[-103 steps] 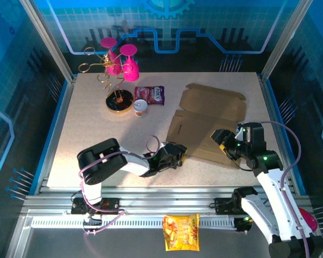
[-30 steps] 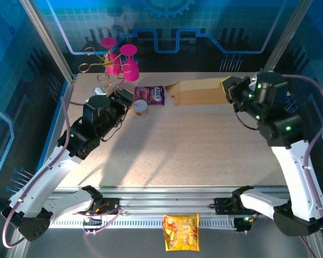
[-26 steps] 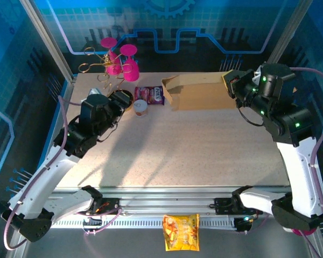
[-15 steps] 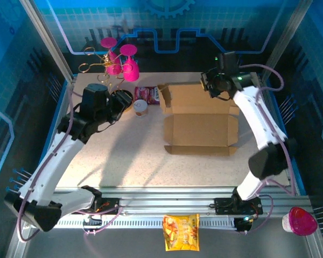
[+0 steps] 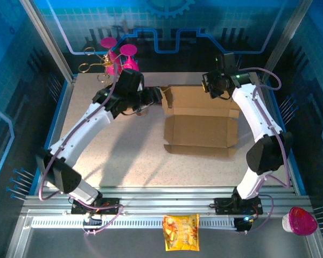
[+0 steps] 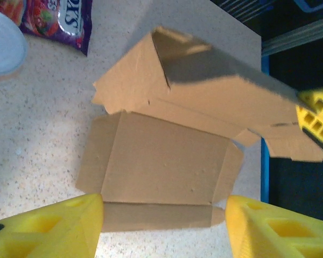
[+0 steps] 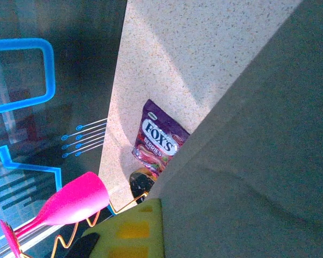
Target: Fold the paper box
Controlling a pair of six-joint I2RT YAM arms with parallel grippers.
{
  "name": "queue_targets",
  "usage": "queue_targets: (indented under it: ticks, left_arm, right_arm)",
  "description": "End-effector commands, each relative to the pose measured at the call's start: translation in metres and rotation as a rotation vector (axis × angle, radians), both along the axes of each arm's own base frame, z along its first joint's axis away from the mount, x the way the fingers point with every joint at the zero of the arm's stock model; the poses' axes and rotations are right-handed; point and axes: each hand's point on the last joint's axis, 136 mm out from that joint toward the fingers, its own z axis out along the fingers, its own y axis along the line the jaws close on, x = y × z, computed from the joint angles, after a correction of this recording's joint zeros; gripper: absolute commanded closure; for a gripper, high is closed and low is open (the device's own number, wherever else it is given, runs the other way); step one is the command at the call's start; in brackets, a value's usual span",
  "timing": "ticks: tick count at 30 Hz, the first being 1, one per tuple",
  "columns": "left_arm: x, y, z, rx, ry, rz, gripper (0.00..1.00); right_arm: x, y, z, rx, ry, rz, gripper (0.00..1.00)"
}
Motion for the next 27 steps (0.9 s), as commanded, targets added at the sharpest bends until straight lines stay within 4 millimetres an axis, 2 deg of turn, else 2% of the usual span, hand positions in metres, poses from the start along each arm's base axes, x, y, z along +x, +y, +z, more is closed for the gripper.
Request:
queue_targets:
  ticks: [1, 5, 11, 17, 23, 27]
  left_arm:
    - [0.022, -0.005, 0.027, -0.039, -0.028, 0.046, 0.42]
    - [0.037, -0.036, 0.029, -0.18, 0.067, 0.053, 0.44]
    - [0.048, -0.067, 0.014, -0.253, 0.169, 0.036, 0.44]
    - [0.05, -0.08, -0.004, -0.254, 0.243, 0.031, 0.44]
    - [0.051, -0.098, -0.01, -0.297, 0.273, 0.013, 0.46]
    - [0.054, -0.096, -0.018, -0.281, 0.279, 0.027, 0.47]
  right_arm:
    - [-0.009, -0.012, 0.012, 0.023, -0.03, -0.019, 1.0]
    - [-0.014, -0.016, 0.007, 0.046, -0.03, -0.028, 1.0]
    - [-0.017, -0.017, 0.005, 0.072, -0.032, -0.029, 1.0]
    - [-0.017, -0.016, 0.005, 0.087, -0.036, -0.029, 1.0]
    - [-0.015, -0.012, 0.003, 0.108, -0.043, -0.016, 1.0]
    - [-0.014, -0.009, 0.002, 0.119, -0.043, 0.002, 1.0]
